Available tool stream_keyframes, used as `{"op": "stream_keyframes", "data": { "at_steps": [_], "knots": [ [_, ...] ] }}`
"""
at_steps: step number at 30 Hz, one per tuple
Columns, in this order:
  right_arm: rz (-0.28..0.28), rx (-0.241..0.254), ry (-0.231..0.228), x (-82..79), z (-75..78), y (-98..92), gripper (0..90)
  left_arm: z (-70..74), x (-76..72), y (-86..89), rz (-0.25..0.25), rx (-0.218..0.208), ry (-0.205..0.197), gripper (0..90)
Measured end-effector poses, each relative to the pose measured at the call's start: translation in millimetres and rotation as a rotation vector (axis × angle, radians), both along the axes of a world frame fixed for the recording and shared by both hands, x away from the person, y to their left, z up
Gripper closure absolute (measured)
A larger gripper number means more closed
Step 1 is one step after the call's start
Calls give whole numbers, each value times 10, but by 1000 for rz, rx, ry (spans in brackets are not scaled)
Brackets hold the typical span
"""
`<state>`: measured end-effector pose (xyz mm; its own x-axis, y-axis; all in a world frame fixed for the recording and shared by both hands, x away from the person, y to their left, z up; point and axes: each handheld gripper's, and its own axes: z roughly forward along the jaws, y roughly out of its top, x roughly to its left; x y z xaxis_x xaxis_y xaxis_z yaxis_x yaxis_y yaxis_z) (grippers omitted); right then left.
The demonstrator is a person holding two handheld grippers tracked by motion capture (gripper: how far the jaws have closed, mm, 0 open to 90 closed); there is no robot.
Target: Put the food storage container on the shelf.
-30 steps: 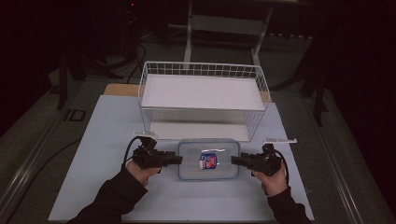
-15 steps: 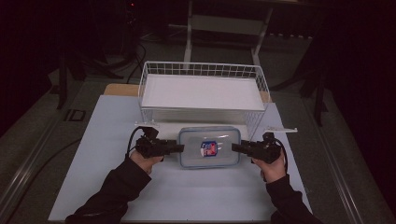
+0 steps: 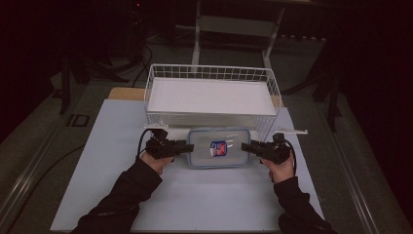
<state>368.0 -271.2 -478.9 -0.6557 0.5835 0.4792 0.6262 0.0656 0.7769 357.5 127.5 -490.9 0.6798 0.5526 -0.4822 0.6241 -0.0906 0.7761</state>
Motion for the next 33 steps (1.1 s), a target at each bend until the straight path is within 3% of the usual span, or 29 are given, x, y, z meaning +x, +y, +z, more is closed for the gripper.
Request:
{"op": "stream_keyframes", "data": {
  "at_steps": [6,12,19,26,28,33],
  "knots": [
    [-10,12,-16,96,-75,11,500,-52,89,-6,26,0,-24,557],
    [-25,21,-25,167,-147,29,499,-81,161,-3,66,-9,-75,548],
    [-45,10,-36,260,-195,72,495,-155,253,-1,89,-4,-63,540],
    [-55,21,-34,351,-215,94,493,-164,296,11,100,-30,-27,542],
    [-57,22,-39,353,-206,99,492,-151,296,21,106,-10,-63,542],
    [-80,26,-52,349,-219,112,474,-153,351,25,114,-33,-45,541]
  ]
}}
